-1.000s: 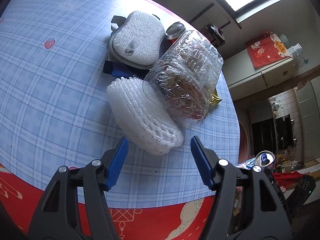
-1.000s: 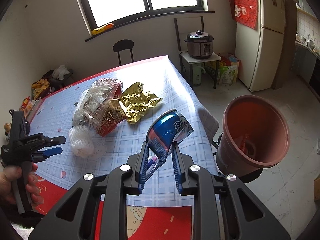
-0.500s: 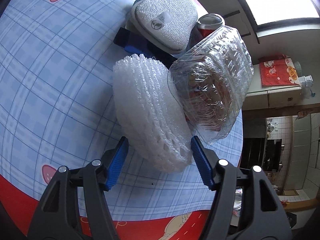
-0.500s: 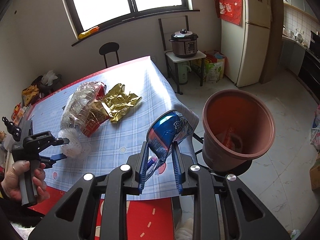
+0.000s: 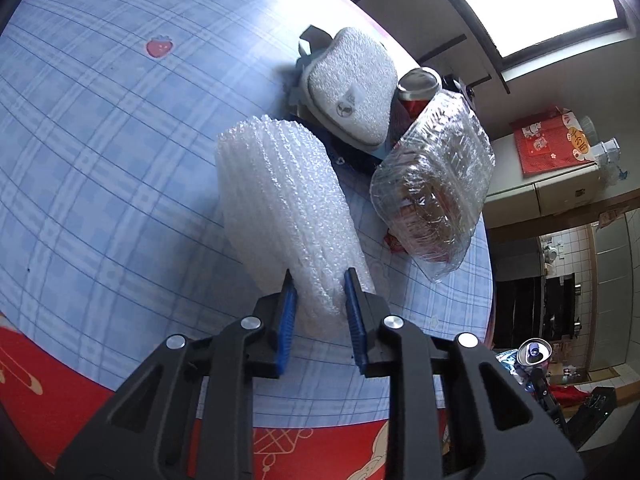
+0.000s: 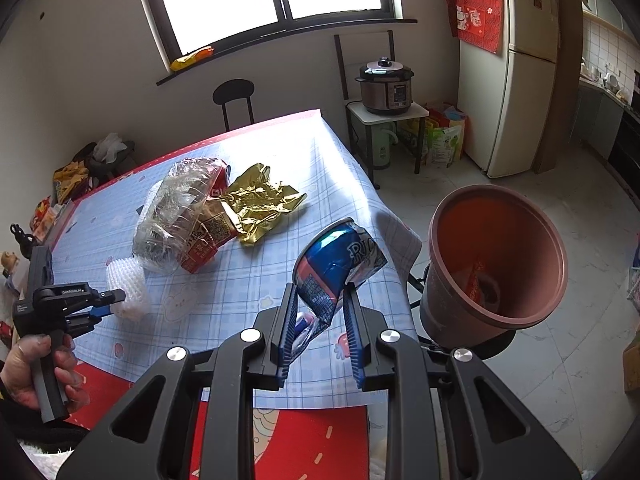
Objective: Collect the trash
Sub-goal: 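Lift the cans with the right tool while the left tool grasps the white foam netting, then carry the cans over the bucket and open the right tool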
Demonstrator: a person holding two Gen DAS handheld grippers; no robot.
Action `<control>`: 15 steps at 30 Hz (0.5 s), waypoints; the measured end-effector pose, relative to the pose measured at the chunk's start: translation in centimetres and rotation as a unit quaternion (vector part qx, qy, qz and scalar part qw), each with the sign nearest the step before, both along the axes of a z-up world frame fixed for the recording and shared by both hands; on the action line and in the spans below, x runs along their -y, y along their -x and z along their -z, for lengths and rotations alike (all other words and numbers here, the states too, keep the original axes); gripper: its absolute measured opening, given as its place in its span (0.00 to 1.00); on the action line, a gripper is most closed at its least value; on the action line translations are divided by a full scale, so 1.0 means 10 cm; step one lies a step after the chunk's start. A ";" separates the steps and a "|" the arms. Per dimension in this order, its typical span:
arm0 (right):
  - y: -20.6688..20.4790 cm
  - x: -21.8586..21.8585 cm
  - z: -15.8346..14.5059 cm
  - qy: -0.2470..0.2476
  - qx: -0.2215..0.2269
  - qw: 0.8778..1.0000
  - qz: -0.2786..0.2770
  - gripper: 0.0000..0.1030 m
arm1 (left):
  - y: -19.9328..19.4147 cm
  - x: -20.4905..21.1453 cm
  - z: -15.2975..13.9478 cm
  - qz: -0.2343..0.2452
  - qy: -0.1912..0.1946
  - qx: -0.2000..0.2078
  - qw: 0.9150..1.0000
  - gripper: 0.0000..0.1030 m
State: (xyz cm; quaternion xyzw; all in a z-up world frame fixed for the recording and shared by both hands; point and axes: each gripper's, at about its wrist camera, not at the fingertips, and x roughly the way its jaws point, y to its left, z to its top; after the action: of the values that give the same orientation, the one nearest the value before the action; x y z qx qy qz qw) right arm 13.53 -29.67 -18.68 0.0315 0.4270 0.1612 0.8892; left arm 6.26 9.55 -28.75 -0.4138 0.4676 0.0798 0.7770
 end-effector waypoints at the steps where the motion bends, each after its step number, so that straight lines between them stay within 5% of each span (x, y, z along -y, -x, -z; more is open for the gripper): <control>1: 0.00 -0.01 -0.01 -0.001 0.002 1.000 -0.002 0.23 | 0.06 -0.06 -0.07 -0.007 -0.011 0.005 1.000 0.26; 7: -0.06 -0.09 -0.11 0.000 0.020 1.000 -0.016 0.23 | 0.32 -0.28 -0.62 -0.021 -0.115 0.058 0.992 0.26; 15: -0.21 0.17 -0.47 0.011 0.073 0.997 0.007 0.23 | 0.33 -0.15 -1.36 0.003 -0.210 0.145 0.967 0.26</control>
State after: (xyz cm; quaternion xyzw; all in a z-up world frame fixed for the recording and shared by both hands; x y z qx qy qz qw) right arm 15.61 -31.40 -13.97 0.0130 0.3623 0.1525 0.9194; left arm 2.97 11.06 -15.12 -0.2468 0.3241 0.1135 0.9062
